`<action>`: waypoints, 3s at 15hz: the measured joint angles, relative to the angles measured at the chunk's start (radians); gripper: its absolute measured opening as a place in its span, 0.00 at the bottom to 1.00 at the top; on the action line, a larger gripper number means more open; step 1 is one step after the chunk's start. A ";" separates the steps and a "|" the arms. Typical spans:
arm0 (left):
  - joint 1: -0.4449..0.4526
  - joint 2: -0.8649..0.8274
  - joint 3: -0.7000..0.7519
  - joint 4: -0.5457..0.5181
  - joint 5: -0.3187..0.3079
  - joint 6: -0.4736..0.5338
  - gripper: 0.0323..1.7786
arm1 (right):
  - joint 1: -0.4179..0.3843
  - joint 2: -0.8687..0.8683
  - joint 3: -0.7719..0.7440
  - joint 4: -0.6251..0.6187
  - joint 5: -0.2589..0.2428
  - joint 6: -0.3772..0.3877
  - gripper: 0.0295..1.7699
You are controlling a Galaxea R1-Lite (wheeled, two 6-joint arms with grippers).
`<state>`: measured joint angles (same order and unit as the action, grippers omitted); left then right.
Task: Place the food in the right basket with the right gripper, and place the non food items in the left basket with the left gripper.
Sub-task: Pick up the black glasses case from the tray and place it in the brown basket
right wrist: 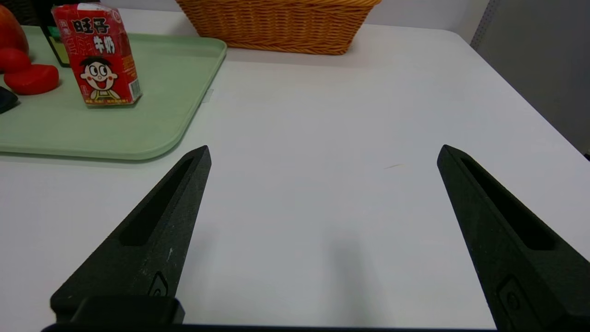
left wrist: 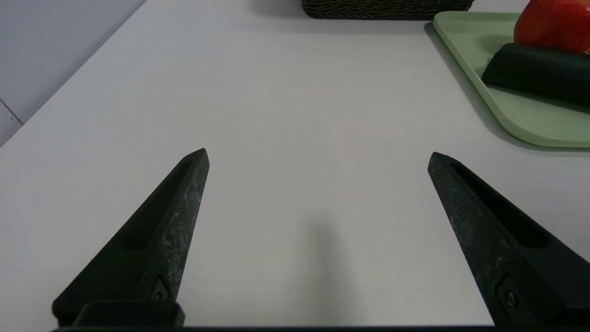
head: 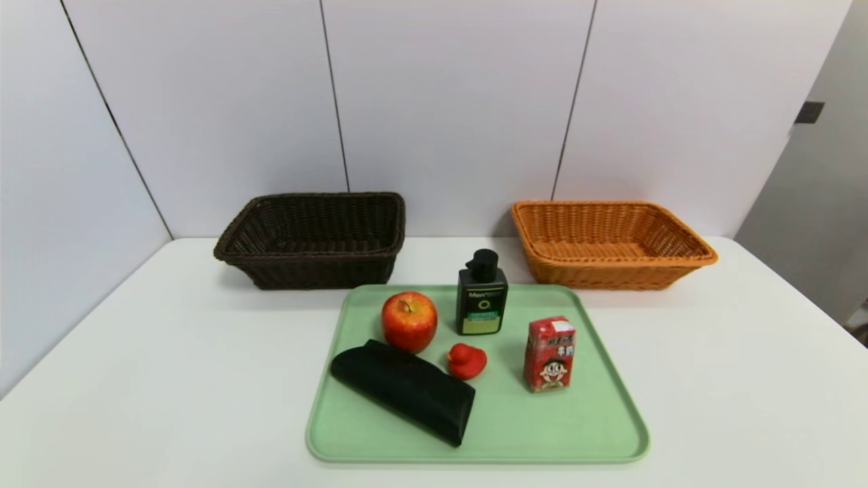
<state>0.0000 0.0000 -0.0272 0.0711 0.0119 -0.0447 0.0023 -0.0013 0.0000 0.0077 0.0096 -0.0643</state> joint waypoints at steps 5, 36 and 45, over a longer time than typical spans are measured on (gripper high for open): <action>0.000 0.000 0.000 0.000 0.000 0.003 0.95 | 0.000 0.000 0.000 0.001 -0.001 0.008 0.96; -0.007 1.092 -0.976 0.322 -0.113 -0.074 0.95 | 0.021 1.009 -0.914 0.335 0.039 0.009 0.96; -0.348 1.264 -1.138 0.454 -0.107 -0.284 0.95 | 0.259 1.282 -1.091 0.276 0.141 0.010 0.96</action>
<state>-0.3483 1.2636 -1.1651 0.5249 -0.0955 -0.3289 0.2615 1.2811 -1.0915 0.2836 0.1509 -0.0543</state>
